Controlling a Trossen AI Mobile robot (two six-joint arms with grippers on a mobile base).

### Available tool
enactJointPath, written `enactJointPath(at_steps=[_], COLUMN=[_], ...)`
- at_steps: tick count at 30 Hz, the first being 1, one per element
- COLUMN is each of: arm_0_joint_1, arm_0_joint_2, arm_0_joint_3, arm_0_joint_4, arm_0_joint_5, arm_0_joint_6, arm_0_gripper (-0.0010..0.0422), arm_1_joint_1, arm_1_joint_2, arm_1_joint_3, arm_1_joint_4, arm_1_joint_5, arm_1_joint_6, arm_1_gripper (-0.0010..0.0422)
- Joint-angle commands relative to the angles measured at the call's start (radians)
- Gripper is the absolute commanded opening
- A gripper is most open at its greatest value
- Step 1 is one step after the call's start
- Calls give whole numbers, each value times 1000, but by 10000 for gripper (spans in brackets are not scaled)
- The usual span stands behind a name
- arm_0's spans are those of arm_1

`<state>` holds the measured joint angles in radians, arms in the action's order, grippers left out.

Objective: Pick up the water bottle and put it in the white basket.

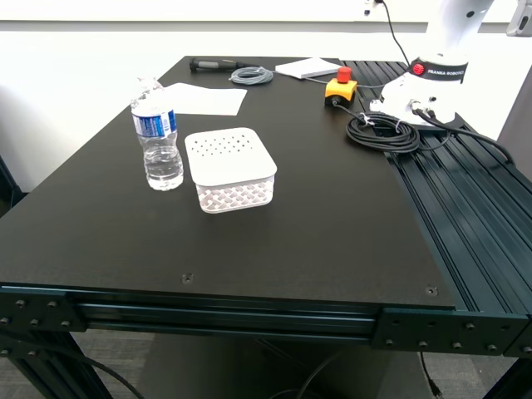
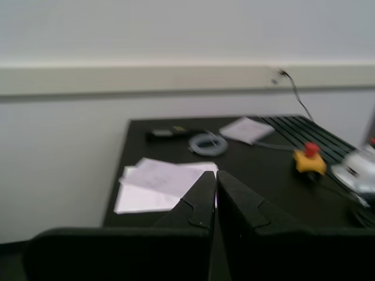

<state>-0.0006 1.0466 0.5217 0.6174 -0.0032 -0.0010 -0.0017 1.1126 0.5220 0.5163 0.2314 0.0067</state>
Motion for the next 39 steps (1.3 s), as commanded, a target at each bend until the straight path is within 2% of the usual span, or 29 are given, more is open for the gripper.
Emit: enactJointPath(at_steps=[1, 3, 7, 9, 12, 16, 18, 31, 33, 35, 39], arm_0_joint_1=[0, 1, 1, 1, 1, 1, 1, 1, 1, 1, 1], arm_0_joint_2=[0, 0, 0, 0, 0, 0, 0, 0, 0, 0, 0], arm_0_joint_3=[1, 1, 1, 1, 1, 1, 1, 1, 1, 1, 1], arm_0_joint_4=[3, 3, 2, 3, 2, 2, 2, 2, 2, 2, 2], arm_0_joint_5=[-1, -1, -1, -1, -1, -1, -1, -1, -1, -1, -1], arm_0_joint_6=[0, 0, 0, 0, 0, 0, 0, 0, 0, 0, 0], arm_0_gripper=[1, 1, 1, 1, 1, 1, 1, 1, 1, 1, 1], arm_1_joint_1=[0, -1, -1, -2, -2, -3, -4, -19, -36, -59, -101], arm_1_joint_2=[91, 161, 290, 334, 382, 423, 439, 497, 539, 577, 618], arm_1_joint_3=[3, 8, 9, 9, 9, 9, 10, 126, 154, 177, 190], arm_1_joint_4=[2, 2, 2, 1, 1, 8, 10, 8, 6, 0, -10], arm_1_joint_5=[177, 234, 241, 241, 249, 324, 332, 332, 338, 379, 382], arm_1_joint_6=[58, 120, 267, 301, 307, 319, 331, 343, 325, 296, 304], arm_1_gripper=[0, 0, 0, 0, 0, 12, 22, 146, 152, 153, 153])
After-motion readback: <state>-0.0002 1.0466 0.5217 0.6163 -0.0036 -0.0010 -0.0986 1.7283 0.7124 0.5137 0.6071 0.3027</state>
